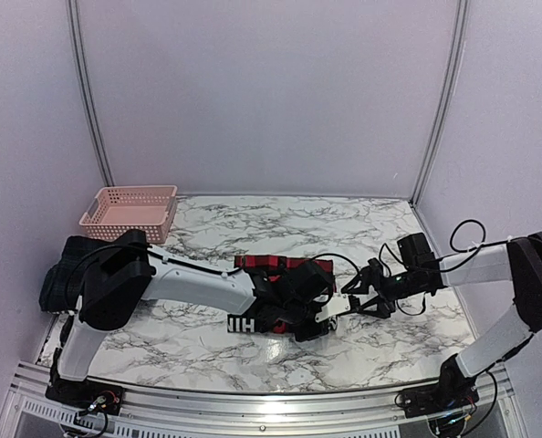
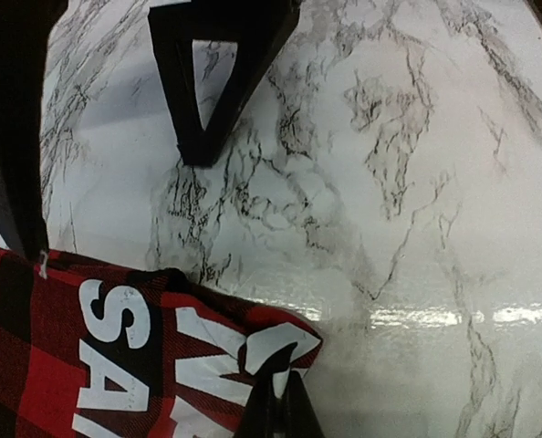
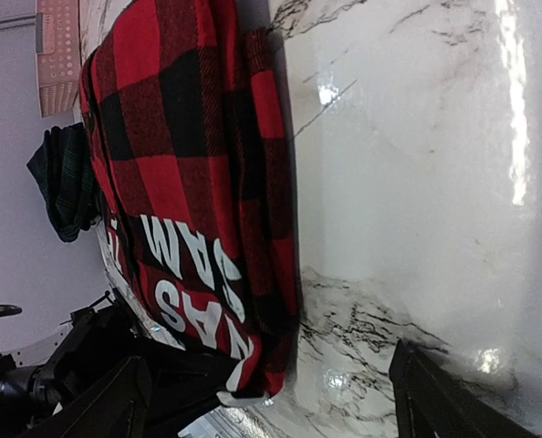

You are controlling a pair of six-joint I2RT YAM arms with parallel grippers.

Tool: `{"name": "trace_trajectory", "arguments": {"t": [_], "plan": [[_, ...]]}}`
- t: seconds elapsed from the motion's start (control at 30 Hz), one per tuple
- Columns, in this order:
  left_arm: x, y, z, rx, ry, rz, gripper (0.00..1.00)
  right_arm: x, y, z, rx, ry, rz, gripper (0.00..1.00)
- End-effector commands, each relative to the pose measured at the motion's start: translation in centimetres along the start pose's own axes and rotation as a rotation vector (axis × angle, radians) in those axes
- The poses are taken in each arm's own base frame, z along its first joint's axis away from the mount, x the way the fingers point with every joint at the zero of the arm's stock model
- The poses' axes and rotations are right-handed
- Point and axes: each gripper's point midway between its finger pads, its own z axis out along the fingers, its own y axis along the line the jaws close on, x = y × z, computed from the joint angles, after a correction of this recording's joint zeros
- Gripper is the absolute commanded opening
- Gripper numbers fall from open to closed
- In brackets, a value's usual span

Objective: Fold and stack the mixed laundry pile
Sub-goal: Pick up the square-folded T-shirt from the center of the board, then pass from the left arm to the right

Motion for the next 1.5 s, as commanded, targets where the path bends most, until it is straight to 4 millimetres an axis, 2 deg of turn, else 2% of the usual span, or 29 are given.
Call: {"name": "trace_trajectory", "arguments": {"t": [0.0, 0.13, 0.3, 0.5, 0.67, 0.77, 0.87, 0.97, 1.07, 1.1, 1.13, 1.17, 1.2, 1.33, 1.47], "plan": [[-5.2, -0.3, -4.0, 0.044, -0.176, -0.053, 0.00, -1.4, 1.1, 0.7, -0.084, -0.018, 0.013, 0.89], [-5.7, -0.2, -4.7, 0.047, -0.197, -0.065, 0.00, -1.5, 1.3, 1.8, -0.128, 0.009, 0.053, 0.88], [-6.5, -0.1, -5.7, 0.039, -0.238, -0.064, 0.00, -0.7, 1.4, 3.4, -0.158, 0.060, 0.126, 0.87], [-7.0, -0.6, -6.0, 0.066, -0.265, -0.064, 0.00, -0.9, 2.9, 5.1, -0.205, 0.085, 0.161, 0.83], [-7.0, -1.0, -6.4, 0.072, -0.275, -0.058, 0.02, -1.8, 2.9, 6.4, -0.183, 0.081, 0.181, 0.65], [-6.9, -1.0, -6.5, 0.072, -0.277, -0.051, 0.04, -1.9, 2.2, 7.2, -0.161, 0.092, 0.191, 0.53], [-6.9, -0.6, -6.8, 0.046, -0.278, -0.061, 0.08, -1.7, 1.9, 7.7, -0.157, 0.107, 0.188, 0.26], [-6.4, 1.1, -7.2, -0.037, -0.249, -0.112, 0.19, -1.8, 2.3, 7.5, -0.150, 0.117, 0.144, 0.00], [-6.0, 3.5, -9.1, -0.126, -0.245, -0.211, 0.46, -2.3, 2.5, 6.7, -0.068, 0.109, 0.047, 0.00], [-6.0, 4.1, -10.0, -0.147, -0.250, -0.244, 0.57, -2.3, 2.4, 6.3, -0.034, 0.112, 0.026, 0.00], [-5.9, 4.8, -10.9, -0.174, -0.250, -0.272, 0.77, -2.4, 2.3, 5.9, -0.005, 0.113, -0.001, 0.00], [-5.9, 5.2, -11.9, -0.192, -0.251, -0.298, 0.90, -2.5, 2.3, 5.5, 0.016, 0.113, -0.027, 0.00], [-5.9, 5.8, -12.7, -0.216, -0.250, -0.323, 0.98, -2.7, 2.1, 4.9, 0.036, 0.113, -0.047, 0.00], [-4.5, 7.7, -15.8, -0.303, -0.209, -0.444, 0.99, -3.8, 1.3, 2.8, 0.143, 0.103, -0.163, 0.00], [-2.2, 9.0, -17.5, -0.367, -0.163, -0.527, 0.99, -5.3, -0.5, 0.2, 0.348, 0.098, -0.273, 0.00]]}}
